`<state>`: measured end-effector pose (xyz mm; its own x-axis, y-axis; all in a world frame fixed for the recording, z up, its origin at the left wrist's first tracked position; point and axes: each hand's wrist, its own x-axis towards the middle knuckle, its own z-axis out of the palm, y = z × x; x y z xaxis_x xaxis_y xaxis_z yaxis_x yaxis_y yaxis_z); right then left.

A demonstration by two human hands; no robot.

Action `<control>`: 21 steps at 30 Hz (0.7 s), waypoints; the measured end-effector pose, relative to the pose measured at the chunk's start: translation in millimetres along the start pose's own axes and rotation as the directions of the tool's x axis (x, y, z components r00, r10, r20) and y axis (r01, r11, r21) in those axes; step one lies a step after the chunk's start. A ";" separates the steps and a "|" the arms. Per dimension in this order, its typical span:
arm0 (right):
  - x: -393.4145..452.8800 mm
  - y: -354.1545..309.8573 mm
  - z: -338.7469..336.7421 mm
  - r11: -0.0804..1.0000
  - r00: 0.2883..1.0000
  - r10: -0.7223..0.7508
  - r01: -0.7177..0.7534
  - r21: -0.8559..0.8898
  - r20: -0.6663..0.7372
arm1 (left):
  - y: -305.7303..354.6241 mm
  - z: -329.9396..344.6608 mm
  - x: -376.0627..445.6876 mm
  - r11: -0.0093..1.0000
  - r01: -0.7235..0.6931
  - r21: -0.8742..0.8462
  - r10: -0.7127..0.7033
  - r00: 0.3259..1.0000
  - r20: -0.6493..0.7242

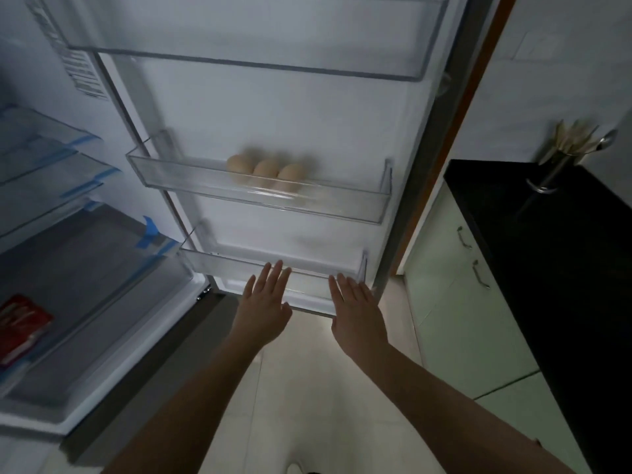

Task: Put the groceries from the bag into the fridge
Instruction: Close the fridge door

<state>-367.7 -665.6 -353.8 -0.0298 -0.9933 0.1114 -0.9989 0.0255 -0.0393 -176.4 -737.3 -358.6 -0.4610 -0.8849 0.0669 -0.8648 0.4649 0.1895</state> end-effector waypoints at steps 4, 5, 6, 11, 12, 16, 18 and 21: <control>-22.4 -3.7 -8.2 0.992 0.993 -0.110 0.112 0.051 -0.048 | 15.6 -22.7 -24.3 0.996 0.094 0.000 -0.094 0.994 0.046; -28.1 -2.6 -11.8 0.985 0.986 -0.148 0.154 0.075 -0.070 | 21.6 -29.3 -32.5 0.994 0.112 -0.019 -0.111 0.994 0.019; -33.4 -0.1 -15.4 0.978 0.978 -0.181 0.190 0.088 -0.099 | 28.8 -36.6 -40.0 0.992 0.115 -0.045 -0.117 0.993 -0.028; -63.2 20.8 -46.4 0.956 0.938 -0.215 0.259 0.137 -0.272 | 85.0 -84.2 -83.0 1.000 0.012 -0.026 -0.020 0.931 -0.363; -67.9 25.2 -55.7 0.956 0.932 -0.199 0.253 0.150 -0.303 | 97.0 -95.3 -88.6 1.000 -0.020 -0.008 0.015 0.901 -0.434; -80.2 40.1 -88.3 0.950 0.891 -0.111 0.225 0.216 -0.441 | 133.5 -134.2 -96.6 0.993 -0.099 0.070 0.121 0.776 -0.620; -81.6 44.4 -98.6 0.941 0.850 -0.063 0.225 0.252 -0.523 | 144.8 -148.1 -95.4 0.993 -0.072 0.091 0.113 0.779 -0.617; -78.3 43.6 -113.2 0.930 0.815 -0.010 0.220 0.293 -0.580 | 149.1 -156.0 -94.0 0.992 0.001 0.129 0.069 0.843 -0.534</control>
<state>-412.9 -573.9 -251.8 -0.0351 -0.7442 0.6670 -0.9254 -0.2278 -0.3029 -231.0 -589.4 -183.8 -0.3415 -0.7294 0.5927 -0.8839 0.4637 0.0612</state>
